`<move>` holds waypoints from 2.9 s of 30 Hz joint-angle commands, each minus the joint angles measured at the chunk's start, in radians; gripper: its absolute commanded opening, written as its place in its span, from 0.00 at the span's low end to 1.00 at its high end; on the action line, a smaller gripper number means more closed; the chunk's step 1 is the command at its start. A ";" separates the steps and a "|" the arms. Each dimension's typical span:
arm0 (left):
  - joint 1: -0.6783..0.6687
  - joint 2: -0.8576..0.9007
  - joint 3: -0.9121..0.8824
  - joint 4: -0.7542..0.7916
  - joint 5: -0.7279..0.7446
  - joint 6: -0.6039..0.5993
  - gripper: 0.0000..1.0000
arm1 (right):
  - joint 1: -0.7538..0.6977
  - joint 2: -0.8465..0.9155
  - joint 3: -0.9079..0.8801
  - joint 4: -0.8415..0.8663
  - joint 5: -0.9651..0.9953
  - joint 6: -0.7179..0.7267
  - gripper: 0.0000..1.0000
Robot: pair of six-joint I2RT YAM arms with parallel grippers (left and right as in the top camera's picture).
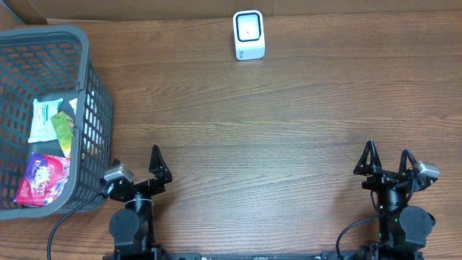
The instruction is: Scan the item barcode
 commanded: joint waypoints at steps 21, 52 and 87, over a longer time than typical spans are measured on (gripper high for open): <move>-0.006 -0.012 -0.004 0.005 -0.054 0.289 1.00 | 0.006 -0.010 -0.011 0.008 0.014 -0.007 1.00; -0.006 -0.012 -0.004 0.005 -0.054 0.289 1.00 | 0.006 -0.010 -0.011 0.008 0.014 -0.007 1.00; -0.006 -0.012 -0.004 0.006 -0.050 0.360 1.00 | 0.005 -0.010 -0.010 0.020 0.014 -0.007 1.00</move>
